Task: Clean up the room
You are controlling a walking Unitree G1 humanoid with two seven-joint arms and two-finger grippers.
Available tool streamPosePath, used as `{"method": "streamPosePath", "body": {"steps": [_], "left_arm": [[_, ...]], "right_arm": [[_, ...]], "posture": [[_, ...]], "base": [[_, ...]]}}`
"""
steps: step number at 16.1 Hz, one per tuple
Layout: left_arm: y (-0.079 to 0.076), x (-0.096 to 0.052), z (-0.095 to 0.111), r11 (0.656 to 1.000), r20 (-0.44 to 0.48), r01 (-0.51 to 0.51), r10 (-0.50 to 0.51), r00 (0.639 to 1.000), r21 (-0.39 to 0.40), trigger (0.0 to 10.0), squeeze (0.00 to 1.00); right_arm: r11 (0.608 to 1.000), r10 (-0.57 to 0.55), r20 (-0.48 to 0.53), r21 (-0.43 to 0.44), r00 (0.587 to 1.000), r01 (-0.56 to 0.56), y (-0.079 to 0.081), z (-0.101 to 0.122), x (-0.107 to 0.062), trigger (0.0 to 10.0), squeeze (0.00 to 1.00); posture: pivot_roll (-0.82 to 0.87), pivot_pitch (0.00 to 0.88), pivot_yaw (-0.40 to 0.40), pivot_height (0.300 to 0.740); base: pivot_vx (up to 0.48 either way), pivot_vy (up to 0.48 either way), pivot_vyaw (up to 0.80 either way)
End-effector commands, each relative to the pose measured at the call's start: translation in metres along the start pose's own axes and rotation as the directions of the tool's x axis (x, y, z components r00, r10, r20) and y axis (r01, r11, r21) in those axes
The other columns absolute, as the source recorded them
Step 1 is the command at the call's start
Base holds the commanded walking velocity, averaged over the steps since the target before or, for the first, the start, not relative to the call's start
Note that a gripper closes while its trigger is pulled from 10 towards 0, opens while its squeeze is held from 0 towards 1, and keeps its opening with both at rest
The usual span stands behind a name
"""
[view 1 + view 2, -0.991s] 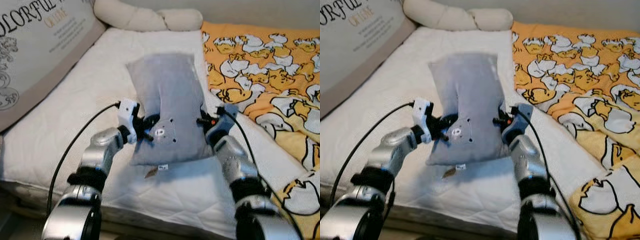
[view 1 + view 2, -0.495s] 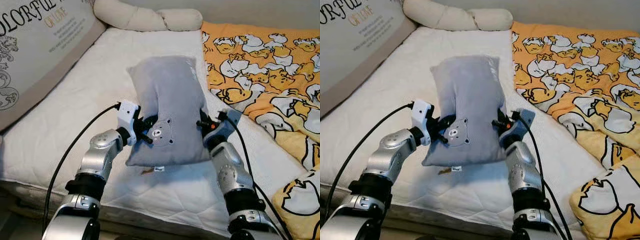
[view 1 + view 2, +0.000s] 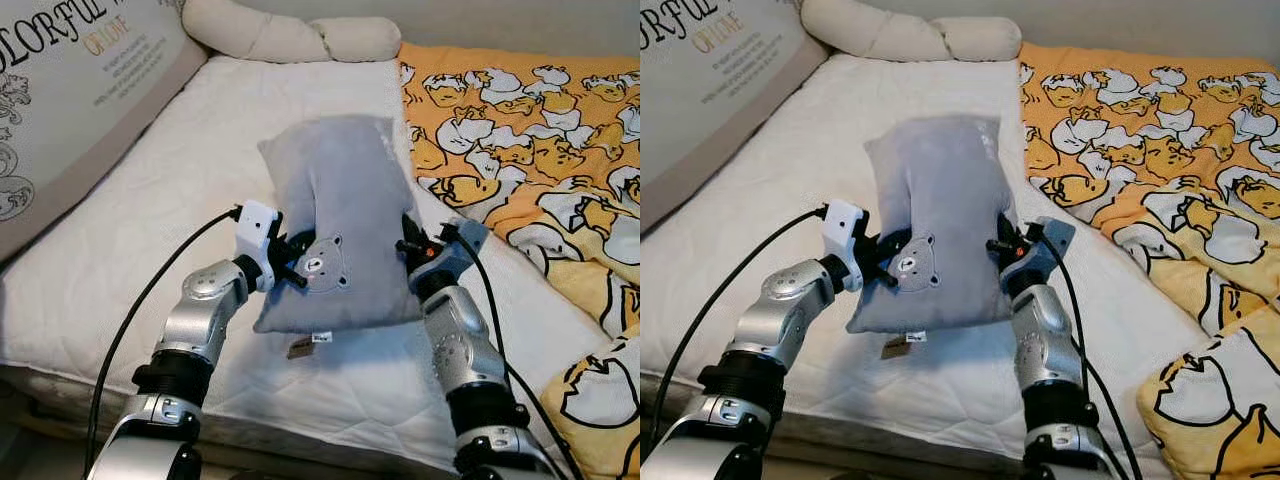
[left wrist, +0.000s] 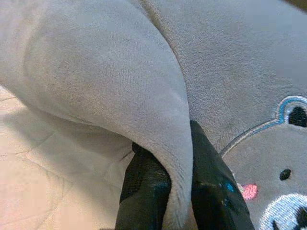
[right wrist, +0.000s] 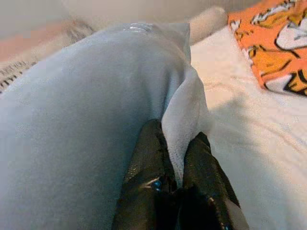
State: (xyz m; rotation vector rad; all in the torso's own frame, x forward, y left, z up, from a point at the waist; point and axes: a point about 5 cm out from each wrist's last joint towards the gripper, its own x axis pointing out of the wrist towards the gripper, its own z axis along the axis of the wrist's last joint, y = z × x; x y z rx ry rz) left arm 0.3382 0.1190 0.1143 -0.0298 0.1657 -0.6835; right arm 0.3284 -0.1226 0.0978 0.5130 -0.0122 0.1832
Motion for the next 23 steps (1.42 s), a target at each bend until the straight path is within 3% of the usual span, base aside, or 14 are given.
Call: {"method": "streamPosePath", "body": {"steps": [1, 2, 3, 4, 5, 7, 11, 12, 13, 14, 20, 23], "left_arm": [[-0.006, 0.004, 0.007, 0.998, 0.011, 0.022, -0.023, 1.000, 0.051, 0.0, 0.00], [-0.004, 0.005, 0.012, 0.995, 0.016, -0.012, 0.010, 1.000, 0.100, 0.9, 0.00], [-0.003, 0.006, 0.015, 0.993, 0.030, -0.032, 0.029, 0.999, 0.110, 0.9, 0.00], [-0.002, 0.007, 0.020, 0.990, 0.052, -0.058, 0.051, 0.997, 0.129, 7.6, 0.00], [0.001, 0.010, 0.022, 0.987, 0.034, -0.110, 0.107, 0.994, 0.117, 10.0, 0.00], [0.002, 0.010, 0.030, 0.986, 0.101, -0.123, 0.111, 0.989, 0.114, 10.0, 0.00], [0.005, 0.011, 0.031, 0.979, 0.090, -0.151, 0.139, 0.986, 0.137, 10.0, 0.00], [0.006, 0.012, 0.031, 0.978, 0.092, -0.157, 0.146, 0.985, 0.137, 10.0, 0.00], [0.006, 0.012, 0.032, 0.977, 0.093, -0.165, 0.153, 0.984, 0.139, 10.0, 0.00], [0.007, 0.013, 0.032, 0.974, 0.092, -0.170, 0.158, 0.983, 0.148, 10.0, 0.00], [0.011, 0.014, 0.033, 0.972, 0.082, -0.173, 0.162, 0.983, 0.157, 10.0, 0.00], [0.011, 0.014, 0.033, 0.973, 0.076, -0.166, 0.156, 0.985, 0.162, 10.0, 0.00]], "right_arm": [[0.999, 0.051, 0.046, -0.011, 0.998, -0.051, 0.010, 0.008, 0.003, 0.0, 0.00], [1.000, 0.001, 0.020, 0.000, 1.000, -0.001, 0.004, 0.006, 0.003, 0.0, 0.00], [0.999, -0.035, -0.002, -0.006, 0.999, 0.035, -0.001, 0.004, 0.003, 0.0, 0.00], [0.998, -0.055, 0.003, -0.022, 0.999, 0.055, -0.005, 0.005, 0.003, 0.0, 0.00], [0.996, -0.082, 0.011, -0.045, 0.997, 0.082, -0.009, 0.005, 0.002, 0.0, 0.00], [0.990, -0.118, 0.029, -0.072, 0.993, 0.120, -0.015, 0.008, 0.002, 0.0, 0.00], [0.981, -0.170, 0.012, -0.089, 0.985, 0.170, -0.026, 0.012, -0.001, 0.0, 0.00], [0.981, -0.172, 0.008, -0.089, 0.985, 0.172, -0.028, 0.012, 0.000, 0.8, 0.00], [0.982, -0.171, -0.006, -0.086, 0.985, 0.170, -0.029, 0.012, 0.000, 8.0, 0.00], [0.986, -0.143, -0.016, -0.086, 0.990, 0.141, -0.025, 0.011, -0.002, 10.0, 0.00], [0.992, -0.123, -0.036, 0.006, 0.992, 0.124, -0.021, 0.005, -0.007, 10.0, 0.00], [0.992, -0.130, -0.033, -0.005, 0.991, 0.130, -0.021, 0.005, -0.009, 10.0, 0.00]], "posture": [[0.00, 0.000, 0.030, 0.740], [0.00, 0.000, 0.032, 0.740], [0.00, 0.000, 0.032, 0.740], [0.00, 0.000, 0.032, 0.740], [0.00, 0.000, 0.033, 0.740], [-0.01, 0.000, 0.035, 0.740], [-0.01, 0.000, 0.035, 0.740], [-0.01, 0.000, 0.035, 0.740], [-0.01, 0.000, 0.035, 0.740], [-0.01, 0.000, 0.035, 0.740], [-0.02, 0.000, 0.058, 0.740], [-0.02, 0.000, 0.065, 0.740]], "base": [[0.000, 0.000, 0.00], [0.000, 0.000, 0.00], [0.000, 0.000, 0.00], [0.000, 0.000, 0.00], [0.000, 0.000, 0.00], [0.000, 0.000, 0.00], [0.000, 0.000, 0.00], [0.000, 0.000, 0.00], [0.000, 0.000, 0.00], [0.000, 0.274, 0.00], [0.000, 0.348, -0.20], [0.000, 0.383, -0.71]]}}
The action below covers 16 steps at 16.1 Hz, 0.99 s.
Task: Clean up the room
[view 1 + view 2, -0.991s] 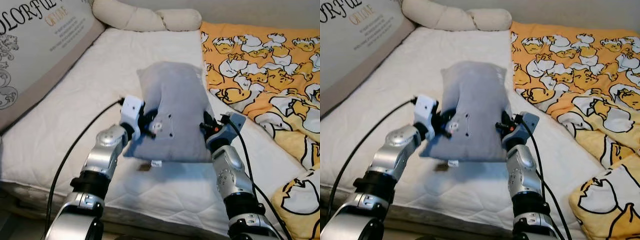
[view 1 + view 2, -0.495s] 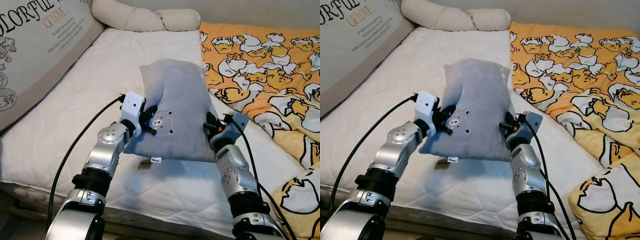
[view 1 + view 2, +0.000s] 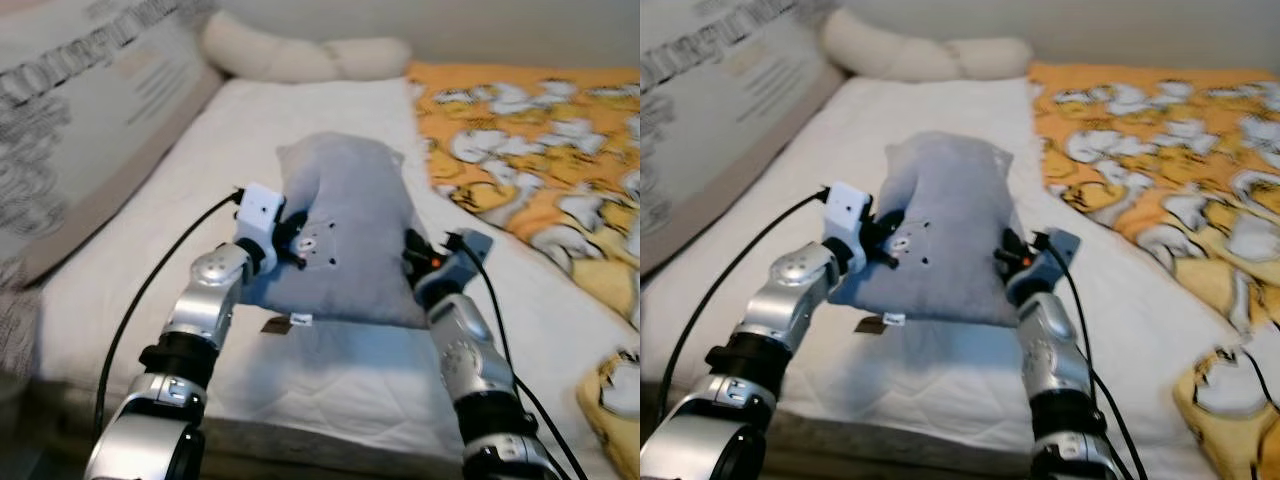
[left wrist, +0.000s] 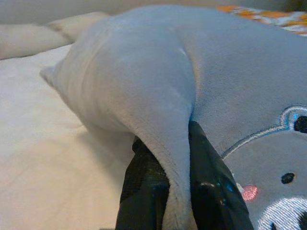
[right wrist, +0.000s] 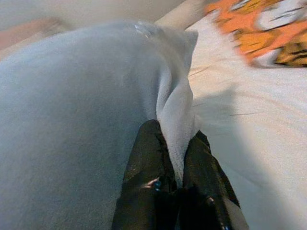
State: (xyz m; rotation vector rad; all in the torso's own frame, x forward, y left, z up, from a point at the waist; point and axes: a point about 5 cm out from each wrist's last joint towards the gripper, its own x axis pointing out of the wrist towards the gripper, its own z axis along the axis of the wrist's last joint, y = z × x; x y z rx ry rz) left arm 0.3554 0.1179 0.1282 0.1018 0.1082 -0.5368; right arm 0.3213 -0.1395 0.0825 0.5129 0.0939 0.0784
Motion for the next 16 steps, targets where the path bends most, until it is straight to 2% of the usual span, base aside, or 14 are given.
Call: {"method": "streamPosePath", "body": {"steps": [1, 8, 11, 14, 16], "left_arm": [[0.0039, 0.0034, 0.0153, 0.999, 0.049, -0.010, 0.008, 0.999, 0.036, 10.0, 0.00], [0.0047, 0.0036, 0.0139, 0.999, 0.041, -0.007, 0.005, 0.999, 0.045, 10.0, 0.00], [0.0053, 0.0040, 0.0136, 0.999, 0.036, -0.004, 0.002, 0.999, 0.053, 10.0, 0.00], [0.0056, 0.0032, 0.0123, 0.998, 0.031, -0.001, -0.001, 1.000, 0.058, 10.0, 0.00], [0.0044, 0.0034, 0.0115, 0.998, 0.030, -0.001, -0.001, 1.000, 0.058, 10.0, 0.00]], "right_arm": [[1.000, -0.007, 0.039, 0.000, 0.999, 0.007, -0.0008, 0.0094, 0.0001, 10.0, 0.00], [0.999, -0.020, 0.037, 0.026, 0.999, 0.019, -0.0004, 0.0080, -0.0019, 10.0, 0.00], [1.000, -0.028, 0.026, 0.008, 0.999, 0.028, -0.0008, 0.0061, -0.0022, 10.0, 0.00], [0.999, -0.036, 0.029, 0.012, 0.999, 0.036, -0.0002, 0.0041, -0.0037, 10.0, 0.00], [0.999, -0.040, 0.024, 0.018, 0.999, 0.039, -0.0008, 0.0027, -0.0050, 10.0, 0.00]], "posture": [[-0.02, 0.000, 0.066, 0.740], [-0.02, 0.000, 0.070, 0.740], [-0.02, 0.000, 0.073, 0.740], [-0.02, 0.000, 0.084, 0.740], [-0.02, 0.000, 0.082, 0.740]], "base": [[0.000, 0.401, -0.43], [0.000, 0.404, 0.00], [0.000, 0.407, 0.00], [0.000, 0.402, -0.69], [0.000, 0.403, 0.00]]}}
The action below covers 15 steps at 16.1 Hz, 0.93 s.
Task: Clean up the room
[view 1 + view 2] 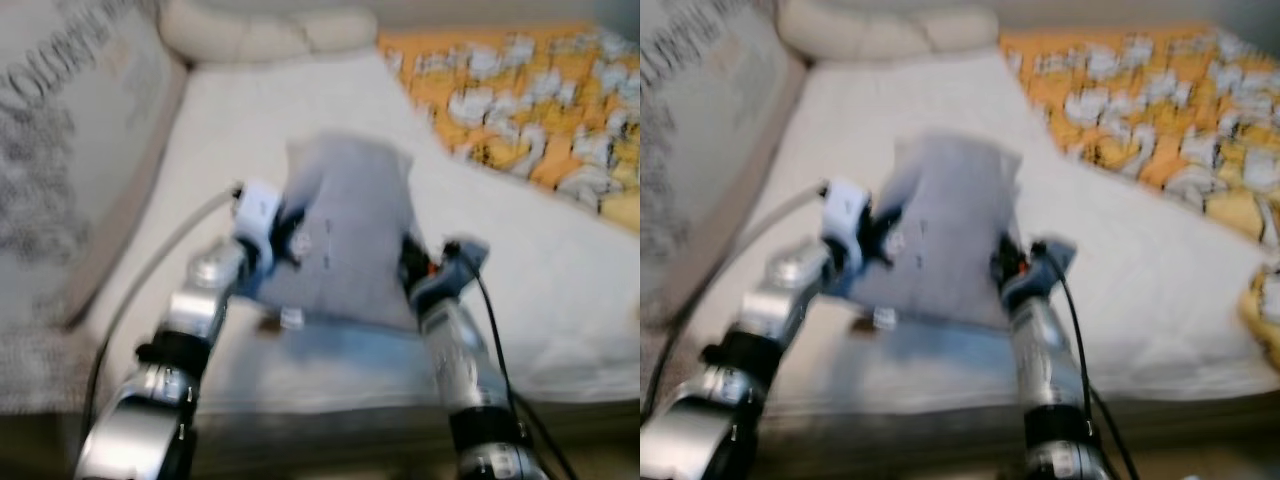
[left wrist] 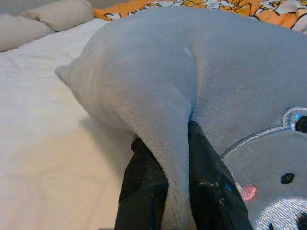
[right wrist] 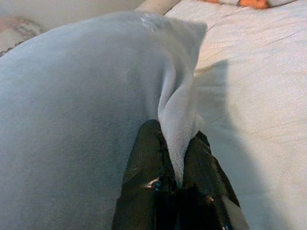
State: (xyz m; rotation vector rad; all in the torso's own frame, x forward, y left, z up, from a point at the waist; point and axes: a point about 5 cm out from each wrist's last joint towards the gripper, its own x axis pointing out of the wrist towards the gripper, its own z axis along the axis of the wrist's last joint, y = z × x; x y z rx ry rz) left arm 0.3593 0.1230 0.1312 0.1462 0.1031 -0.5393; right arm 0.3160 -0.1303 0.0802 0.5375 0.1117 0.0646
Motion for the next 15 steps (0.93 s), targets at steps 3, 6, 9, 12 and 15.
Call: {"method": "streamPosePath", "body": {"steps": [3, 6, 9, 12, 15], "left_arm": [[-0.0034, 0.0023, 0.0074, 1.000, 0.036, -0.001, 0.000, 0.999, 0.016, 10.0, 0.00], [-0.0028, 0.0012, 0.0072, 1.000, 0.045, -0.012, 0.011, 0.999, 0.015, 10.0, 0.00], [-0.0025, 0.0005, 0.0071, 1.000, 0.049, -0.028, 0.028, 0.998, 0.013, 10.0, 0.00], [-0.0009, 0.0001, 0.0086, 0.999, 0.061, -0.037, 0.037, 0.997, 0.003, 10.0, 0.00], [-0.0007, 0.0007, 0.0093, 0.999, 0.062, -0.041, 0.041, 0.997, -0.002, 10.0, 0.00]], "right_arm": [[1.000, -0.012, 0.031, -0.014, 0.999, 0.013, -0.0066, 0.0088, -0.0015, 10.0, 0.00], [0.999, -0.002, 0.025, -0.034, 1.000, 0.003, -0.0050, 0.0088, 0.0001, 10.0, 0.00], [0.999, 0.034, -0.003, 0.002, 0.999, -0.034, -0.0028, 0.0067, 0.0001, 10.0, 0.00], [0.999, 0.042, -0.014, 0.001, 0.999, -0.042, -0.0023, 0.0055, 0.0002, 10.0, 0.00], [0.998, 0.061, -0.021, 0.012, 0.998, -0.061, -0.0010, 0.0050, -0.0002, 10.0, 0.00]], "posture": [[-0.01, 0.000, 0.063, 0.740], [0.00, 0.000, 0.052, 0.740], [0.00, 0.000, 0.047, 0.740], [0.00, 0.000, 0.046, 0.740], [0.00, 0.000, 0.049, 0.740]], "base": [[0.000, 0.405, 0.00], [0.000, 0.267, 0.00], [0.000, 0.000, 0.00], [0.000, 0.000, 0.00], [0.000, 0.000, 0.00]]}}
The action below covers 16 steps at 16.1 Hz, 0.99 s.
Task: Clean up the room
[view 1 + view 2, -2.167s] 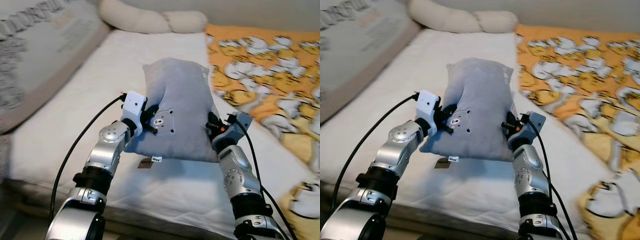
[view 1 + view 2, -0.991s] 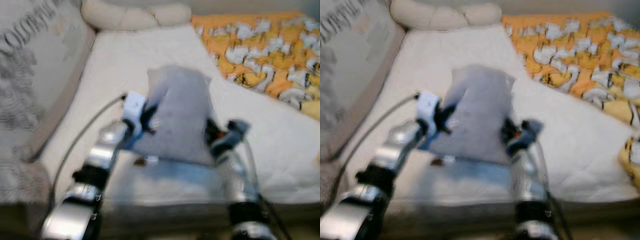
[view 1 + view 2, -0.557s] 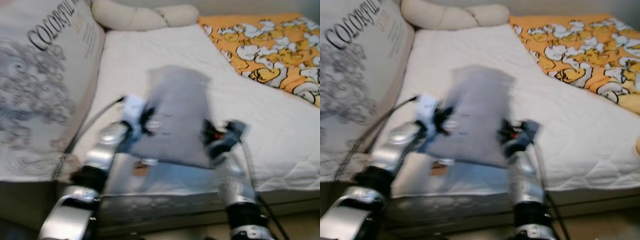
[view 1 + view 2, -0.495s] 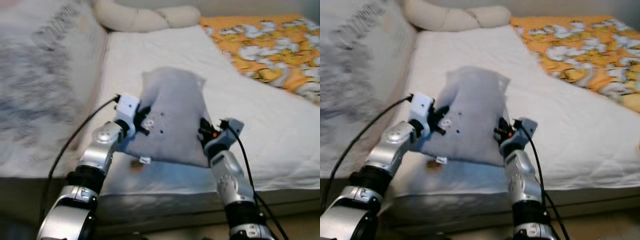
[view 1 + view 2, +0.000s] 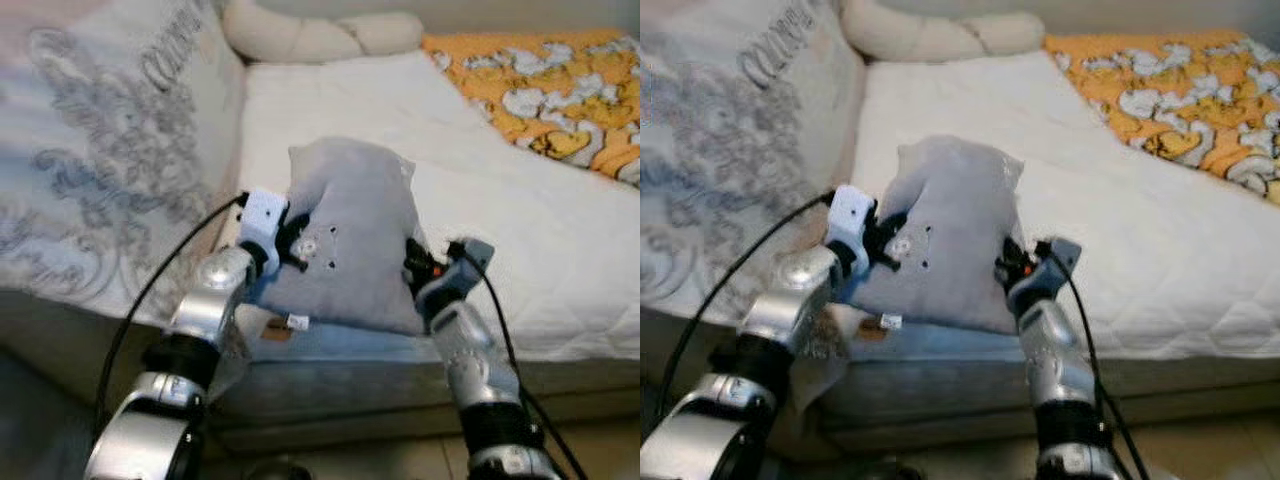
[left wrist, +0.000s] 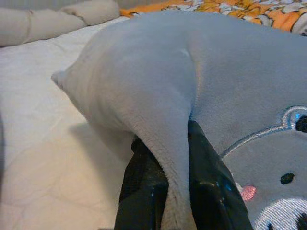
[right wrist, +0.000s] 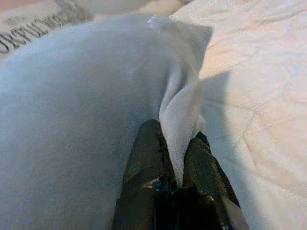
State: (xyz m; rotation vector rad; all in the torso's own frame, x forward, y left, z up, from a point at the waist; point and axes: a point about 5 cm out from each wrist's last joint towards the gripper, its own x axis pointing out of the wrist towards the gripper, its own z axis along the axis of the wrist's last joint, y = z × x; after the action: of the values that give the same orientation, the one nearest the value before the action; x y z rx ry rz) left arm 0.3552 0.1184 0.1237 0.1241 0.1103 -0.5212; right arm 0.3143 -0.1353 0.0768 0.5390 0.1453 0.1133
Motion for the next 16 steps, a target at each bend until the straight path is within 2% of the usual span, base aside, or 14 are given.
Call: {"method": "streamPosePath", "body": {"steps": [1, 12, 16], "left_arm": [[0.0059, 0.0011, 0.0166, 1.000, 0.066, -0.025, 0.023, 0.998, 0.020, 10.0, 0.00], [0.0088, 0.0034, 0.0190, 0.999, 0.071, -0.044, 0.044, 0.997, 0.001, 10.0, 0.00], [0.0078, 0.0044, 0.0192, 0.999, 0.073, -0.044, 0.044, 0.996, -0.007, 10.0, 0.00]], "right_arm": [[1.000, 0.027, 0.024, 0.014, 0.999, -0.028, 0.0053, 0.0058, 0.0018, 10.0, 0.00], [1.000, 0.027, 0.011, -0.008, 1.000, -0.027, 0.0034, 0.0076, 0.0043, 10.0, 0.00], [0.999, 0.036, 0.006, -0.026, 0.999, -0.036, 0.0035, 0.0080, 0.0032, 10.0, 0.00]], "posture": [[0.00, 0.000, 0.050, 0.740], [0.00, 0.000, 0.046, 0.740], [-0.01, 0.000, 0.047, 0.740]], "base": [[0.000, 0.000, 0.00], [0.000, 0.000, 0.00], [0.255, 0.000, 0.00]]}}
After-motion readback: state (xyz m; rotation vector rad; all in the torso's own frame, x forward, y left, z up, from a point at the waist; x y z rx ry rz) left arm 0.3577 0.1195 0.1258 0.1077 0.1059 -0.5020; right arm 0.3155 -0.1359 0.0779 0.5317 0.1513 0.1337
